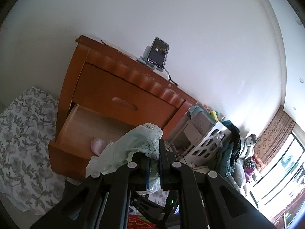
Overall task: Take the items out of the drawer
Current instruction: 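Lift the pale green lace cloth up out of the drawer with the left gripper, then lower the pale green cloth onto the bed and open the left gripper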
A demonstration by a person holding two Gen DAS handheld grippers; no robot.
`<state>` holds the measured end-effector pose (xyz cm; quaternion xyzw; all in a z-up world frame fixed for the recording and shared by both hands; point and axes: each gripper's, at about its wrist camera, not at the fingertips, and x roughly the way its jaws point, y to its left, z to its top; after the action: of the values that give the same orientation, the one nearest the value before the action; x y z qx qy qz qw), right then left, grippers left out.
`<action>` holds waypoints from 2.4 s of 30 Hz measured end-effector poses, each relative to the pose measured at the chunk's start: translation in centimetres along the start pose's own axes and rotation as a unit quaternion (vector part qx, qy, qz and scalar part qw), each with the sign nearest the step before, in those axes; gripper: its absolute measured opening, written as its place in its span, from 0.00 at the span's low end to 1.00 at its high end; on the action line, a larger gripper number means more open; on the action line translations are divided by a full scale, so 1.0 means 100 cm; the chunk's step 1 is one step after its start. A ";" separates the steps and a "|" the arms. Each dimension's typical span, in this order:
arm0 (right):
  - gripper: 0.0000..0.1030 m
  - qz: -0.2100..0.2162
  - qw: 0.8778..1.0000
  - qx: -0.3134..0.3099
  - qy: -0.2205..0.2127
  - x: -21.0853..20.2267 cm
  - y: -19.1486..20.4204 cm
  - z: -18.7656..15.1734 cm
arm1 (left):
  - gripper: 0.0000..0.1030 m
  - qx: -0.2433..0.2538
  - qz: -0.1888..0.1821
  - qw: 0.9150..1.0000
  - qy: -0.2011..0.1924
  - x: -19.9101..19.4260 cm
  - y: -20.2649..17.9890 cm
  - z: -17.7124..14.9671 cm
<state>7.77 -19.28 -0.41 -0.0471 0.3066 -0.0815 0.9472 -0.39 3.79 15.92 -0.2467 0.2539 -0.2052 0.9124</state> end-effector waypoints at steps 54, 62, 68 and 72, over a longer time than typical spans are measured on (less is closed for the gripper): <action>1.00 0.004 1.000 0.001 0.000 0.000 0.000 0.000 | 0.07 -0.065 0.141 0.932 0.327 0.165 0.103 -0.145; 1.00 0.005 1.000 0.001 0.002 0.001 0.000 0.000 | 0.07 -0.059 0.152 0.927 0.338 0.170 0.106 -0.154; 1.00 0.005 1.000 0.001 0.003 0.001 0.000 0.000 | 0.08 -0.057 0.155 0.927 0.337 0.179 0.096 -0.150; 1.00 0.004 1.000 0.001 0.002 0.001 0.000 0.000 | 0.10 -0.054 0.155 0.930 0.328 0.177 0.087 -0.145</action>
<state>7.80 -19.30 -0.47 -0.0447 0.3089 -0.0777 0.9468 7.52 -3.18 -6.23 -0.1719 0.5847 -0.1169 0.7842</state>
